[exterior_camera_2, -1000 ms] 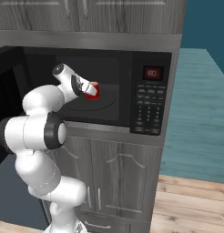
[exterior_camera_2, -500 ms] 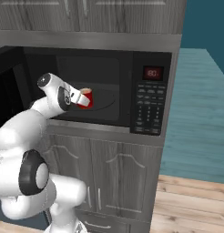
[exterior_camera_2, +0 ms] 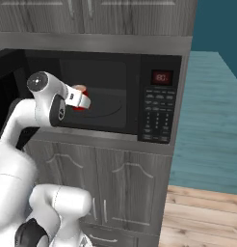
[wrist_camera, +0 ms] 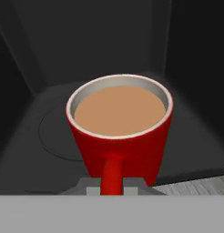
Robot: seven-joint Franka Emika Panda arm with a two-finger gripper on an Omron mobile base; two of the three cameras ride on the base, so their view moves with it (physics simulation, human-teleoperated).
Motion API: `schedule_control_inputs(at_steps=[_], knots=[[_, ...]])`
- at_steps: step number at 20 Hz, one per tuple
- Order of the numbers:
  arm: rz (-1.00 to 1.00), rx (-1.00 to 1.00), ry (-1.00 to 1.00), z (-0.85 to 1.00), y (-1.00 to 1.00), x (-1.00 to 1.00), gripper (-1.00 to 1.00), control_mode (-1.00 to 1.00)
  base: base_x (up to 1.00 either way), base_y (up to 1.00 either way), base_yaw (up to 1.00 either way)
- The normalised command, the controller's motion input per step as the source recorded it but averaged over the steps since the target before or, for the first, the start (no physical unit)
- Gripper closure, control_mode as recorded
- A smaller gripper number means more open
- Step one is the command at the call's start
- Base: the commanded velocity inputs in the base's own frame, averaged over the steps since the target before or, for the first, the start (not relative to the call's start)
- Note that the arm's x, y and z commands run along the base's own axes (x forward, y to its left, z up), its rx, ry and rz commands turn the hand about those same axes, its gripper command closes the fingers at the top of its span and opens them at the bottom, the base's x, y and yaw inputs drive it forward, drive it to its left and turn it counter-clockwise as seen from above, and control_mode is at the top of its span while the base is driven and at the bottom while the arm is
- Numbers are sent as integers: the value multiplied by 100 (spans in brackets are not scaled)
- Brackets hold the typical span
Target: Pick the cup of tea, navigate to the dining table, and place it on the saucer.
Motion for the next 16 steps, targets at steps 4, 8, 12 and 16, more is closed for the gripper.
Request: schedule_control_inputs(at_steps=[4,8,12,16], knots=[[34,0,0,77,0,-100,100,-100,0,0,0],[27,0,3,28,1,-100,100,-100,0,0,0],[22,-3,1,0,0,-100,100,-100,0,0,0],[14,-7,0,0,0,-90,100,-100,0,0,0]])
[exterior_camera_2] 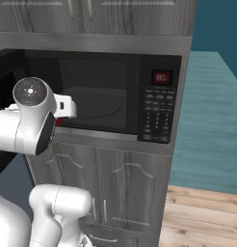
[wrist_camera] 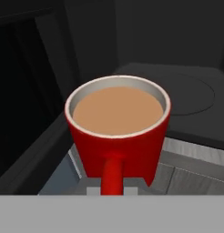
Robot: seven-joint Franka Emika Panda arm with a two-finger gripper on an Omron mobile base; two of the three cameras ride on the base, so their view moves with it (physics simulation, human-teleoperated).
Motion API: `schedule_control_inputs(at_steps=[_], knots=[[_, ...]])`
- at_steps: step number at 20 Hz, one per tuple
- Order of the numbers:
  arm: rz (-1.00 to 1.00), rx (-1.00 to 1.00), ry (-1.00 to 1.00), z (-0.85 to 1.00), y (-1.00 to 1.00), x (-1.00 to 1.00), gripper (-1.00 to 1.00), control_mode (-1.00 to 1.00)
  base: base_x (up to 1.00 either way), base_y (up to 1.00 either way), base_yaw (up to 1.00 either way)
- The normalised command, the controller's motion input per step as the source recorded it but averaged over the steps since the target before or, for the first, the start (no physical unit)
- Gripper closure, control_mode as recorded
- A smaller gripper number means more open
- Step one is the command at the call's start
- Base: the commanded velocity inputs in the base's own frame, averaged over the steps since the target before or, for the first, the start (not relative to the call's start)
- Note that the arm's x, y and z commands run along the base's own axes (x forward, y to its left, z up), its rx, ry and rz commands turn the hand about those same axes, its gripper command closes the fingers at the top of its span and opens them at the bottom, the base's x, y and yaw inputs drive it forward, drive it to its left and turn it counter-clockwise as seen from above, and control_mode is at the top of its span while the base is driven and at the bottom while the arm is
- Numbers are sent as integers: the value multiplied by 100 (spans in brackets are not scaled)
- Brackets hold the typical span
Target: Pick the cup of tea, navigate to the dining table, and place it on the saucer.
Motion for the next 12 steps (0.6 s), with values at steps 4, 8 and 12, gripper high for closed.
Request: schedule_control_inputs(at_steps=[4,8,12], knots=[[3,-3,-2,2,0,-45,100,-100,0,0,0],[0,0,0,0,0,0,100,-100,0,0,0],[0,0,0,0,0,0,100,-100,0,0,0]])
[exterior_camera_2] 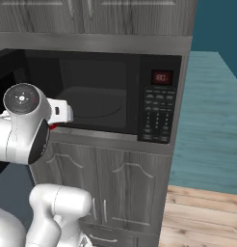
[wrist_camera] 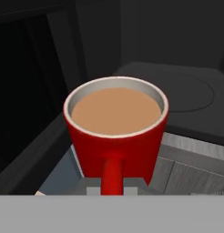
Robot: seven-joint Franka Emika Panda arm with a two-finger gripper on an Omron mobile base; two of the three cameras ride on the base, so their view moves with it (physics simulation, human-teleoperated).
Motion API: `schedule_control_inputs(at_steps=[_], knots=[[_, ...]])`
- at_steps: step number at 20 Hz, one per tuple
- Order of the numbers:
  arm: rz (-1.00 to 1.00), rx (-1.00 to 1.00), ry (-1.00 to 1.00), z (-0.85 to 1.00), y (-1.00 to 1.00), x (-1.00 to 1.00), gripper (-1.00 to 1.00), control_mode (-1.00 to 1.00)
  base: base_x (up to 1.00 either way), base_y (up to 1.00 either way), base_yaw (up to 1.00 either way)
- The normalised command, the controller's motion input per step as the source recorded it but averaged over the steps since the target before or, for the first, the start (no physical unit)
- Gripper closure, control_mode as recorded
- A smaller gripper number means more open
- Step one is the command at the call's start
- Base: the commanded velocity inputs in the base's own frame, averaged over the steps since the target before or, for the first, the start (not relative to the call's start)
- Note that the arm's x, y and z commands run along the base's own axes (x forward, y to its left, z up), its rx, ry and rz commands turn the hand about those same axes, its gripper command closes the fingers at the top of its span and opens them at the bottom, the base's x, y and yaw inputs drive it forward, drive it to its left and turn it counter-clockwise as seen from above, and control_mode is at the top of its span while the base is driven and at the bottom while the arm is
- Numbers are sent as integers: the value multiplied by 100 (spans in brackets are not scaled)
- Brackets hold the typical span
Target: Pick the cup of tea, navigate to the dining table, and place it on the saucer.
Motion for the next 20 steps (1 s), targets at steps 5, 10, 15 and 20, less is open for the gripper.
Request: schedule_control_inputs(at_steps=[5,10,15,20], knots=[[0,0,0,0,0,-1,100,-100,0,0,0],[0,0,0,0,0,-10,100,100,-73,-9,-1],[0,0,0,0,0,0,100,100,-52,-11,-46],[0,0,0,0,0,0,100,100,0,9,-95]])
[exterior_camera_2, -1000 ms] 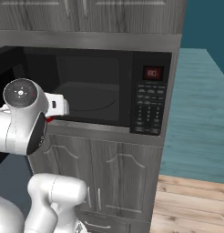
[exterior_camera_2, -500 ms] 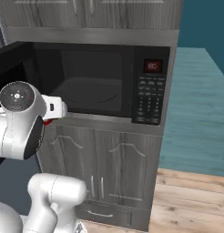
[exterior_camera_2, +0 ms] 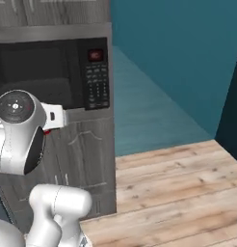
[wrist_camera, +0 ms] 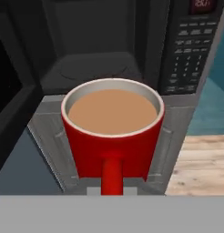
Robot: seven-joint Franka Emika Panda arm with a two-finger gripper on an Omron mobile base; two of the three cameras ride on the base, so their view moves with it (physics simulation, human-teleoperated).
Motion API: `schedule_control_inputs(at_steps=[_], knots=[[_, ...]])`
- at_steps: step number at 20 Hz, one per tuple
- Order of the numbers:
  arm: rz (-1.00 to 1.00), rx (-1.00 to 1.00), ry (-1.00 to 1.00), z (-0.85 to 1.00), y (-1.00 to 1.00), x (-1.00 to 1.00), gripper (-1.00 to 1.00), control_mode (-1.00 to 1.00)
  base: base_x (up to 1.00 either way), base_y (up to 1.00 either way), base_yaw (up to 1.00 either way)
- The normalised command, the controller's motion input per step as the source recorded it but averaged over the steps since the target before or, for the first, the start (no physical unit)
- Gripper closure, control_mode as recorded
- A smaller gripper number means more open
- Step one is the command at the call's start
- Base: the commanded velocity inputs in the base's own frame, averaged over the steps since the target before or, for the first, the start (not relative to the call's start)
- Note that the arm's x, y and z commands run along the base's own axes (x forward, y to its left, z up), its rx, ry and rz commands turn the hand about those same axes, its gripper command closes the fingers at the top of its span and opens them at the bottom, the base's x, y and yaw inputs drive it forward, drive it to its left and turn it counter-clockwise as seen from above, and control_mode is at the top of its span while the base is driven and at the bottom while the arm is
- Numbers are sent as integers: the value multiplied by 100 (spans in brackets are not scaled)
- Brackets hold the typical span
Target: Pick the cup of tea, navigate to the dining table, and place it on the saucer.
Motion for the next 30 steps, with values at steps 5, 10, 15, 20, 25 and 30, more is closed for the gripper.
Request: schedule_control_inputs(at_steps=[5,10,15,20,25,30], knots=[[0,0,0,0,0,0,100,100,0,12,-97],[0,0,0,0,0,0,100,100,0,12,-99],[0,0,0,0,0,0,100,100,0,13,-99],[0,0,0,0,0,0,100,100,0,12,-100],[0,0,0,0,0,0,100,100,0,10,-100],[0,0,0,0,0,0,100,100,0,10,-100]])
